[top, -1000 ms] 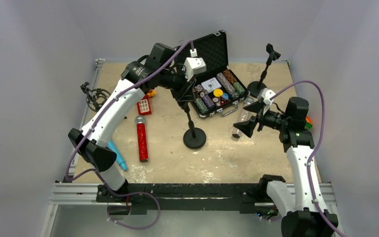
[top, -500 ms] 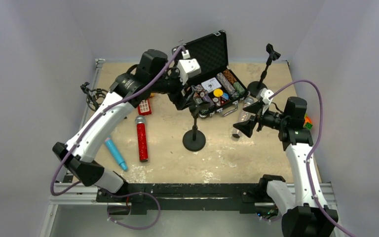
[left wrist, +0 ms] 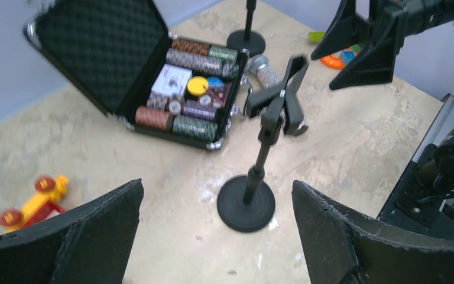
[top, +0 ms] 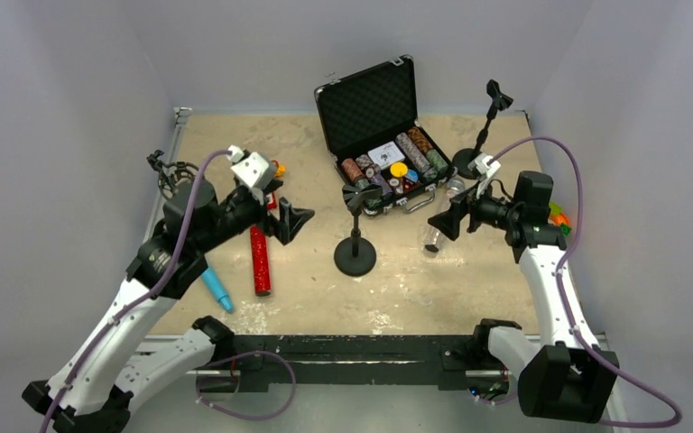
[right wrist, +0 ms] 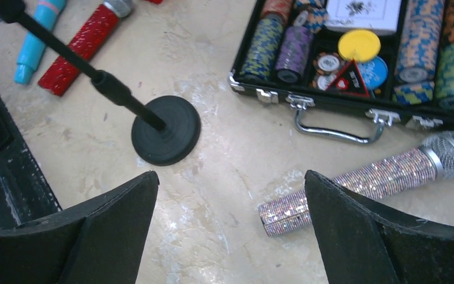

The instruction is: Attach the microphones to the stand

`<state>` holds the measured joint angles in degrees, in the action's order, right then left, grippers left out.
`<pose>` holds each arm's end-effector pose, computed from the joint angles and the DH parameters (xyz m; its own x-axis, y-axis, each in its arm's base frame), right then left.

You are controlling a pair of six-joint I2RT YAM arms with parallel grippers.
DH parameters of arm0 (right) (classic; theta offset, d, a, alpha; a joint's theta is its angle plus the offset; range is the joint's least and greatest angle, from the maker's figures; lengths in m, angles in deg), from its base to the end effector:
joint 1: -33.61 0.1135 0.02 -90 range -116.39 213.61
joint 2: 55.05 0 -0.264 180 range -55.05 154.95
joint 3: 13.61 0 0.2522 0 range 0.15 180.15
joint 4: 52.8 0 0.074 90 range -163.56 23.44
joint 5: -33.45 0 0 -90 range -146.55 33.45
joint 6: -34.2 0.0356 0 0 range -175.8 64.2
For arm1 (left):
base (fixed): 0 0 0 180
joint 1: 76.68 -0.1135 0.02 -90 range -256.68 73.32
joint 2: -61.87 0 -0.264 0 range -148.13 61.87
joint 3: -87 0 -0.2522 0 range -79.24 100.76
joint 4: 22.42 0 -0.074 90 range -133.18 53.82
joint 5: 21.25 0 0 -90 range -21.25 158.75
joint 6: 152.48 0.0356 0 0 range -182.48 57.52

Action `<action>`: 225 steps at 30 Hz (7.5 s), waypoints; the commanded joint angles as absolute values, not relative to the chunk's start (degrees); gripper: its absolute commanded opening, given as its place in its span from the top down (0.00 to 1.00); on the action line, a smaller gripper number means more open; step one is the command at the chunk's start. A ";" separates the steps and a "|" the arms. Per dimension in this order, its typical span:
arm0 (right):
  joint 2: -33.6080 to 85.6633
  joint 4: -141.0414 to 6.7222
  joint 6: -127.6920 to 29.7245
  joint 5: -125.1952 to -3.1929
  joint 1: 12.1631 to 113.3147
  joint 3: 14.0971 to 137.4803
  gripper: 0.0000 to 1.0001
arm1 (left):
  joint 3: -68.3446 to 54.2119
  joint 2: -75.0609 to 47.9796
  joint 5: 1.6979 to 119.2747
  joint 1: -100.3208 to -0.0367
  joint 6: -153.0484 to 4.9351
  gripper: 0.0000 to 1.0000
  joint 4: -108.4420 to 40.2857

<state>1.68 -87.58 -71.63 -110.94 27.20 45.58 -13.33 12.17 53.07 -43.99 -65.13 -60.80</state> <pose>0.2091 0.0056 0.2944 -0.3426 -0.1213 -0.9316 -0.7392 0.6468 0.1877 0.1419 -0.1025 0.4250 -0.1574 0.0481 -0.9864 0.7385 0.6688 -0.0852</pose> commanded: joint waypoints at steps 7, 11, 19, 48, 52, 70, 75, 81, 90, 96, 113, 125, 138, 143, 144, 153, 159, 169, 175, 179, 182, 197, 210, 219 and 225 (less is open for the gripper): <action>11.46 -79.79 -39.95 -79.40 29.76 48.07 0.02 | -33.29 29.40 59.98 -44.42 -79.07 0.01 -57.40; 17.74 -79.70 -36.46 -75.67 31.28 48.17 0.05 | -33.51 29.24 59.92 -44.42 -79.90 0.01 -58.49; 27.80 -81.96 -33.95 -67.43 37.46 51.17 0.12 | -35.94 30.77 59.67 -44.42 -83.72 0.01 -58.52; 38.82 -89.60 -34.15 -60.28 39.47 58.59 0.37 | -36.83 33.48 59.78 -44.46 -86.87 0.01 -60.98; 39.43 -90.48 -34.64 -62.16 39.58 59.40 0.37 | -36.92 34.24 60.02 -44.44 -86.83 0.01 -61.60; 48.57 -104.83 -44.97 -63.63 39.59 71.14 0.43 | -34.59 39.04 59.43 -44.44 -86.37 0.01 -66.83; 50.14 -107.80 -48.10 -64.21 39.44 72.89 0.55 | -34.43 39.86 58.84 -44.50 -85.56 0.01 -67.50; 48.65 -109.07 -55.05 -64.71 39.26 69.55 0.66 | -34.23 40.69 54.83 -44.42 -83.95 0.01 -68.22; 42.68 -110.68 -73.70 -66.59 35.51 61.82 0.67 | -34.21 40.50 49.80 -44.44 -83.61 0.01 -67.77; 40.97 -111.02 -81.27 -68.86 28.97 60.34 0.51 | -34.56 39.63 48.75 -44.46 -84.71 0.01 -66.09; 39.27 -104.98 -80.02 -64.73 26.15 55.98 0.54 | -35.38 39.59 46.77 -44.44 -88.62 0.01 -61.66; 24.01 -111.92 -86.66 -86.38 22.77 57.89 0.96 | -32.81 39.44 43.32 -44.45 -90.12 0.01 -57.72; 12.61 -127.98 -95.60 -115.46 26.22 81.46 1.00 | -22.45 25.51 29.12 -44.33 -91.84 0.01 -46.30; 14.06 -125.30 -97.26 -120.16 32.69 90.18 1.00 | -15.31 17.49 23.11 -44.36 -80.88 0.01 -51.32; 14.48 -125.35 -98.94 -122.36 33.11 91.16 1.00 | -12.85 15.31 21.93 -44.28 -74.11 0.02 -54.69; 19.78 -126.09 -116.08 -132.80 39.69 93.43 1.00 | -8.69 5.93 20.32 -44.25 -42.69 0.04 -66.00; 23.90 -135.03 -127.40 -132.66 41.25 95.02 1.00 | -9.62 0.70 21.62 -44.33 -36.90 0.04 -59.79; 23.45 -125.74 -121.74 -132.24 42.76 86.55 1.00 | -15.91 -3.56 19.94 -44.33 -48.15 0.04 -41.46; 25.45 -124.40 -120.31 -133.19 45.34 85.99 1.00 | -21.69 -3.14 22.77 -44.26 -53.39 0.06 -31.16; 26.25 -123.84 -119.33 -133.87 45.56 85.91 1.00 | -23.34 -3.61 24.18 -44.25 -55.51 0.08 -27.41; 26.50 -123.17 -118.50 -134.06 45.56 85.85 1.00 | -24.00 -3.68 25.32 -44.27 -55.48 0.08 -26.22; 29.04 -121.36 -118.38 -132.33 46.00 84.75 1.00 | -23.57 -7.34 23.39 -44.25 -59.22 0.53 -26.99; 29.07 -121.29 -122.31 -133.85 48.91 80.64 1.00 | -28.05 -5.27 23.86 -44.30 -65.20 1.00 -23.19; 31.90 -116.56 -118.11 -136.69 51.42 80.31 1.00 | -32.02 -5.02 22.74 -44.26 -72.58 1.00 -14.00; 31.79 -111.04 -111.95 -137.37 52.93 78.10 1.00 | -33.60 -4.79 23.37 -44.26 -74.93 1.00 -11.07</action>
<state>32.84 -115.78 -116.46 -134.13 51.26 79.46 -32.14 -4.96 24.04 -44.43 -70.66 -13.77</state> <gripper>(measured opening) 0.441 0.368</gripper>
